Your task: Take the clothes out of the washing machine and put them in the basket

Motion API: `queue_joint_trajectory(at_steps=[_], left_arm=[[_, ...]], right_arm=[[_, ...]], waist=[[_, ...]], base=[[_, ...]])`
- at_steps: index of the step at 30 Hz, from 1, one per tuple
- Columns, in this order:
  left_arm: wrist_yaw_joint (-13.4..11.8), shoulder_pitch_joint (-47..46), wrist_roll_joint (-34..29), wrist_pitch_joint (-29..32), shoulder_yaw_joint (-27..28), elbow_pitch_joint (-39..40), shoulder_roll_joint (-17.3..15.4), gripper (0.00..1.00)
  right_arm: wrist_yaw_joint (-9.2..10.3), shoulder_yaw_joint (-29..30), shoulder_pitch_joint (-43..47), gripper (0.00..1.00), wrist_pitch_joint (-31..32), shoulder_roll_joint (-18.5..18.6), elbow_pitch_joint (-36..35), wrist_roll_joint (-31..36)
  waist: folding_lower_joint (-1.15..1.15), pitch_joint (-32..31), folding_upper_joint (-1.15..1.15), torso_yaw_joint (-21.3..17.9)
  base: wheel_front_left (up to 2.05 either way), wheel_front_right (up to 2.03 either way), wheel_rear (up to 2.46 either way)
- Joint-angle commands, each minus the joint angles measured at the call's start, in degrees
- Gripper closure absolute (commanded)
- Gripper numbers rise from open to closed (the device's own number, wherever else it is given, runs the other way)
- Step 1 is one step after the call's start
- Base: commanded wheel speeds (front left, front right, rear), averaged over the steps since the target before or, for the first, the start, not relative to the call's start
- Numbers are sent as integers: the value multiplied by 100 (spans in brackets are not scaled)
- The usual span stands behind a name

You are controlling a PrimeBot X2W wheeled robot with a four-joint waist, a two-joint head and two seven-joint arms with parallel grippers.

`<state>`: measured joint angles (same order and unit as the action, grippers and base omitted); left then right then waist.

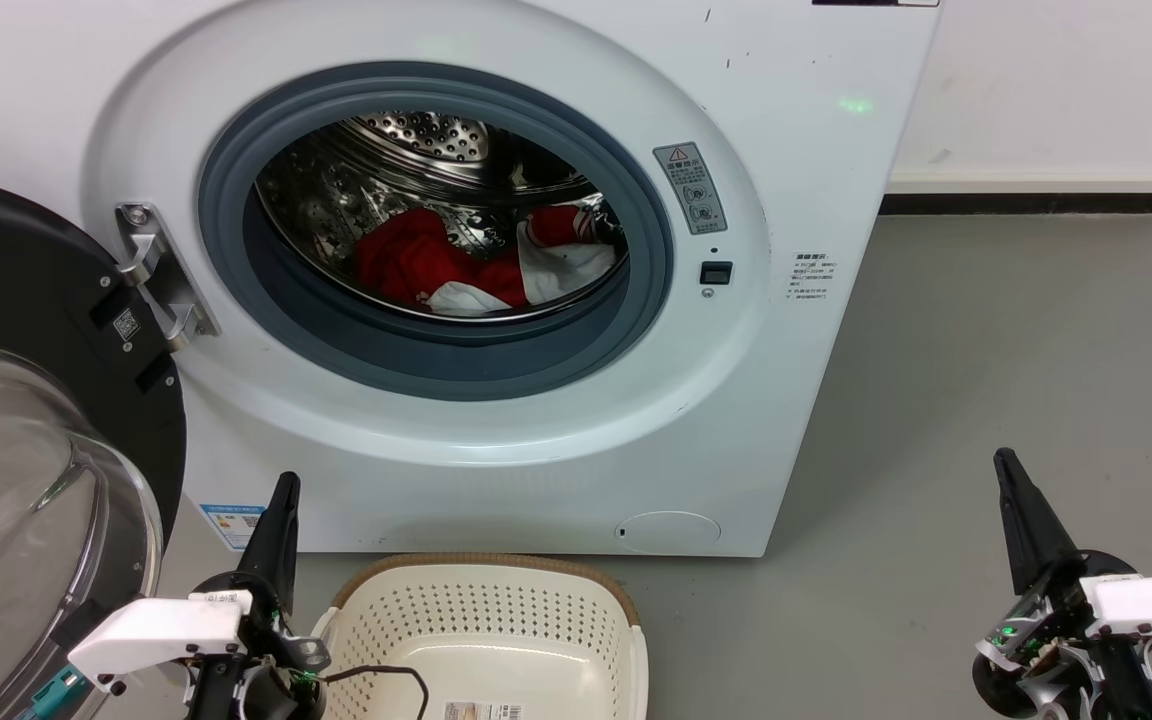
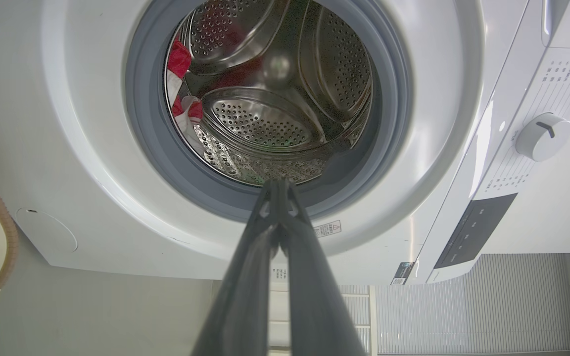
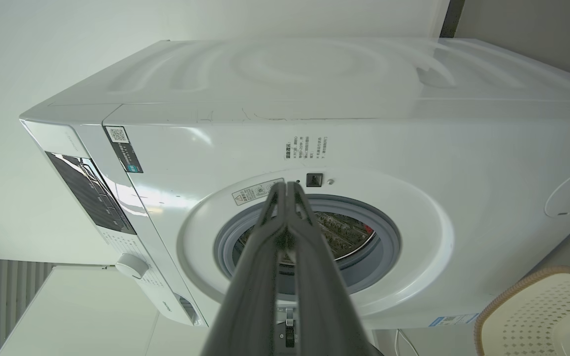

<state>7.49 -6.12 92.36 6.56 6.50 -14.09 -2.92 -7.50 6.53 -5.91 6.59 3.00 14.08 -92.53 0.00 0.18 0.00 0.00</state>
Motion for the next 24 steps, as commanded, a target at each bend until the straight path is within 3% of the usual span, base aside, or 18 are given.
queue_joint_trajectory(at_steps=[1,24], left_arm=[[15,-30,12,9,13,3,8,100],[15,-30,12,9,13,3,8,100]], right_arm=[[2,-4,-72,100,0,-20,7,25],[2,-4,-72,100,0,-20,7,25]], waist=[[0,0,0,0],[0,0,0,0]], base=[[0,0,0],[0,0,0]])
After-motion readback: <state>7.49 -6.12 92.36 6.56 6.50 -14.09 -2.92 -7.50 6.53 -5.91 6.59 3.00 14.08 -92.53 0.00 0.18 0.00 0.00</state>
